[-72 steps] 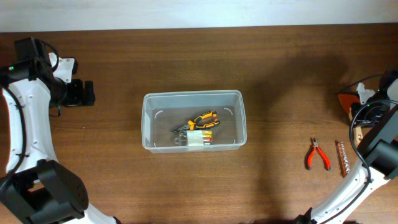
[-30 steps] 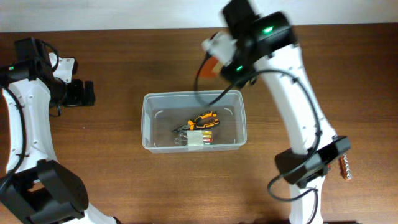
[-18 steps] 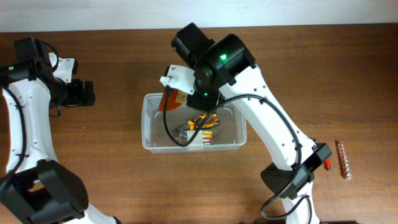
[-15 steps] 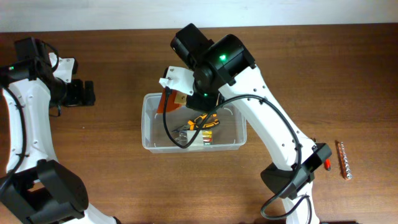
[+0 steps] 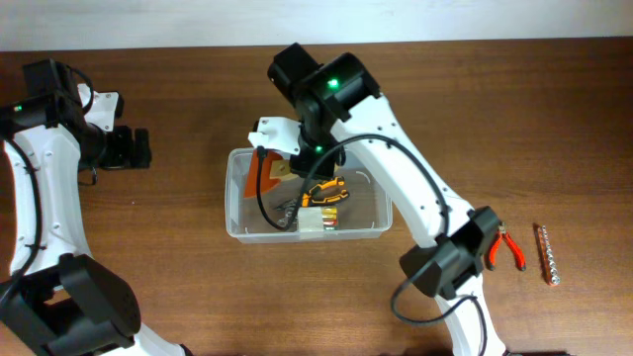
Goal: Pack container
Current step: 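Lower the scraper into the box and open the right gripper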
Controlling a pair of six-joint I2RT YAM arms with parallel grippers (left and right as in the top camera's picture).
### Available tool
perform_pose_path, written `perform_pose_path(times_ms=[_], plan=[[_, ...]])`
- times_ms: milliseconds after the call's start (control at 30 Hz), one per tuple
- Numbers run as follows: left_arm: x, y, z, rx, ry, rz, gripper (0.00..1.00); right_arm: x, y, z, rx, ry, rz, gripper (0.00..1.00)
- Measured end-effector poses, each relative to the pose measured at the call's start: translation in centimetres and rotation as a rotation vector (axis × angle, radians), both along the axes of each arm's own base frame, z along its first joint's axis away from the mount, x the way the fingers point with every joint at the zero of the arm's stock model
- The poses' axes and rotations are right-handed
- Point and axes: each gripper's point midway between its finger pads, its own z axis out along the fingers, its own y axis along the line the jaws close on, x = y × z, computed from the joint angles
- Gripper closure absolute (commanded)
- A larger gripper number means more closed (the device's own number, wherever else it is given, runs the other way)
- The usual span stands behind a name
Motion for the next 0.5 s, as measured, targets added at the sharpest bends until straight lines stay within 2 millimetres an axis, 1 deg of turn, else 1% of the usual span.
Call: perform_pose_path(times_ms=[133, 500], plan=[[0.0, 0.0, 0.0, 0.0, 0.0, 0.0, 0.01, 0.4, 0.6, -1.9, -0.009, 0.032, 0.004, 0.83], [0.0, 0.0, 0.0, 0.0, 0.0, 0.0, 0.01, 0.1, 1.6, -7.0, -0.032, 0.159, 0.028, 0.83]])
